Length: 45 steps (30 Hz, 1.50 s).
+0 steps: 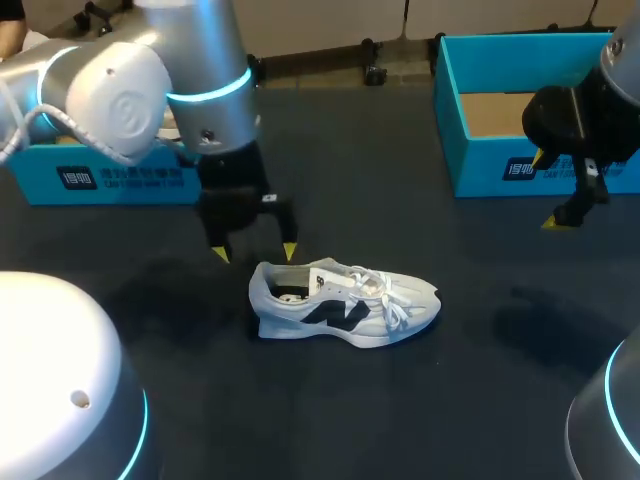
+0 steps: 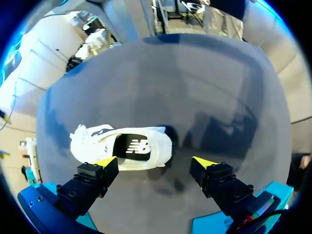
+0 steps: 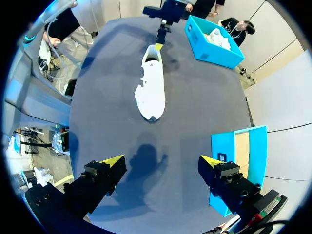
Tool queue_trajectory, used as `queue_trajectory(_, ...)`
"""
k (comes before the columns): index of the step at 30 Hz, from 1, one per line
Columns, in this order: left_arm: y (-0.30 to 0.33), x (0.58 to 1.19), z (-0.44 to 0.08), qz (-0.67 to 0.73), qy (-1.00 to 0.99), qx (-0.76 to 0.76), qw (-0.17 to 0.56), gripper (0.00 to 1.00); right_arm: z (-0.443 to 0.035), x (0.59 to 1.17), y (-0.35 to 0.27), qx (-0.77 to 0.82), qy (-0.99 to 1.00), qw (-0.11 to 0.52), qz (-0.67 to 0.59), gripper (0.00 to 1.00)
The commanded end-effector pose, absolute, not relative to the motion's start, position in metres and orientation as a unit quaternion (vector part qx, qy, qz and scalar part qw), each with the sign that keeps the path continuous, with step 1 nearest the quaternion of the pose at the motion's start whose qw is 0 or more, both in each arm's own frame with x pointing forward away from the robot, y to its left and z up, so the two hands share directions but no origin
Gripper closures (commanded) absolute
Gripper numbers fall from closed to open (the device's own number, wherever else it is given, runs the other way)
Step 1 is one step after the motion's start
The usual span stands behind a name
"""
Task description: Take the shoe out of the shoebox, open the shoe tongue, remove and reinsert the insole, then place the shoe into the shoebox
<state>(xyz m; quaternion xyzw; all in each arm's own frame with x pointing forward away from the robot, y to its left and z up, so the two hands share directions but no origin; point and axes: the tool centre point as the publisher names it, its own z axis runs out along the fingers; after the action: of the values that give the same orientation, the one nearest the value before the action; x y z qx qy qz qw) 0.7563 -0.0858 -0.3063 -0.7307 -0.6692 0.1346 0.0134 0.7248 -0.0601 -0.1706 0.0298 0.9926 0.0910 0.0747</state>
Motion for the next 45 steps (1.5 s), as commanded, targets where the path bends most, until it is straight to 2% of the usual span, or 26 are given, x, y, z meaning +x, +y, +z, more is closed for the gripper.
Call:
queue_trajectory(1,-0.079,0.759,-0.299,0.160,-0.674,-0.721,0.004,0.00,-0.172,0.726,-0.059,0.030,0.993,0.074,0.089,0.00)
queue_trajectory(25,-0.079,0.756,-0.291,0.189,-0.680,-0.708,0.010,0.00,-0.172,0.726,-0.059,0.030,0.993,0.074,0.089,0.00)
queue_trajectory(45,-0.033,0.744,-0.289,0.340,-0.807,-0.479,0.065,0.00,-0.172,0.726,-0.059,0.030,0.993,0.074,0.089,0.00)
